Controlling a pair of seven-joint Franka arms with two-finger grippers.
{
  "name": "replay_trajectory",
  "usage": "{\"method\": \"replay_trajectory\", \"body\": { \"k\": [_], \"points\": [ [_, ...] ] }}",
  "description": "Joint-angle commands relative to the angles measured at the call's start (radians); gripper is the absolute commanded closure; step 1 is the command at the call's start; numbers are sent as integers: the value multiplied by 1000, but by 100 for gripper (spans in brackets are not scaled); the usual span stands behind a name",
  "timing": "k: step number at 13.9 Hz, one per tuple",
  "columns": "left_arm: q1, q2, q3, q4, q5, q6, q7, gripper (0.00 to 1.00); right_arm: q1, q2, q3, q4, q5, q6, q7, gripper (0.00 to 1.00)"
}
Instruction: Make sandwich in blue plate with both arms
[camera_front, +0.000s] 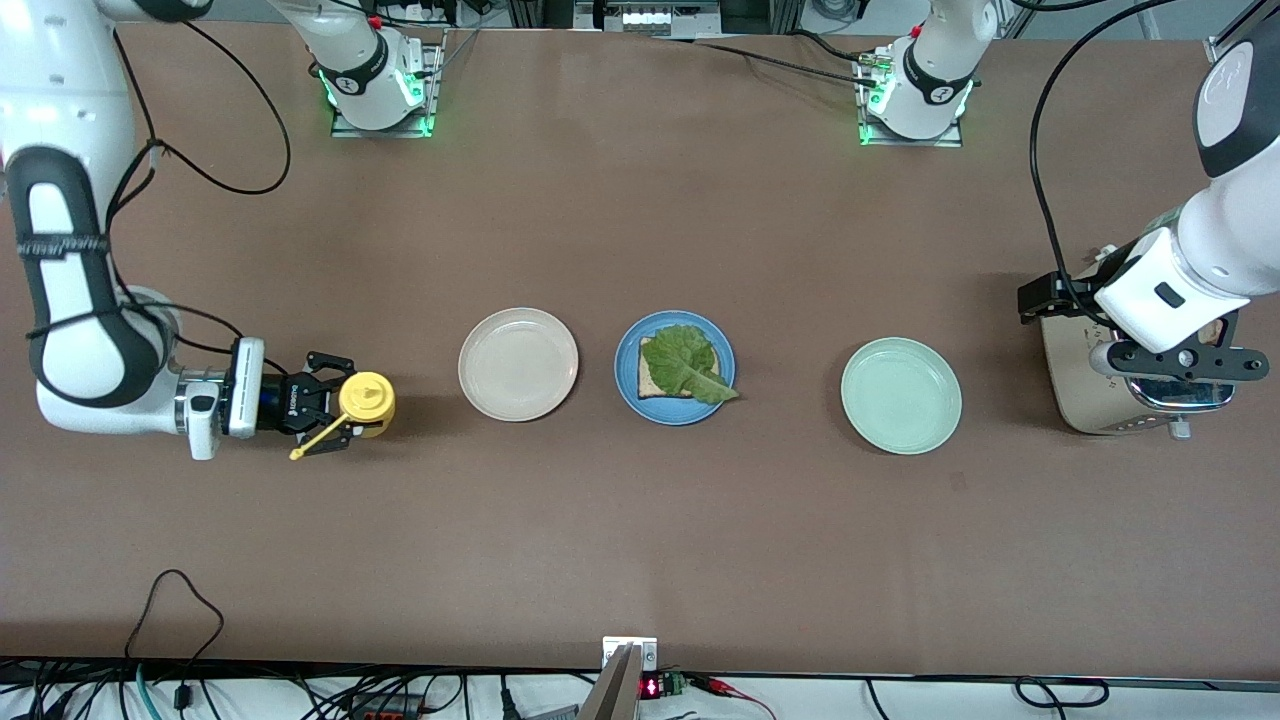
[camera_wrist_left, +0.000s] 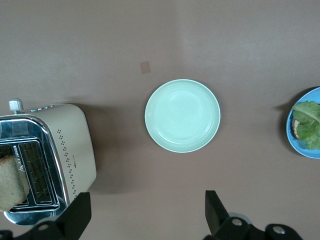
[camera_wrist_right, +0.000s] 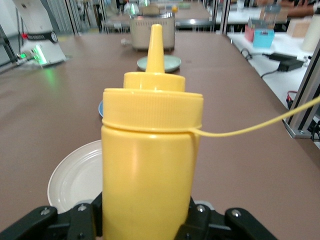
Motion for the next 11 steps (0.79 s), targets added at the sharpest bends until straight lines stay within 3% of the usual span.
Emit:
{"method": "replay_trajectory", "body": {
  "k": [1, 6, 11],
  "points": [
    [2, 10, -3, 26, -12, -21, -4, 0, 82, -95, -15, -32, -137, 109, 176, 72],
    [9, 10, -3, 28, -19, -20, -2, 0, 284, -182, -15, -25, -558, 269, 607, 71],
    [10, 10, -3, 26, -20, -20, -2, 0, 468, -170, -13, 16, -927, 292, 999, 71]
  ]
}}
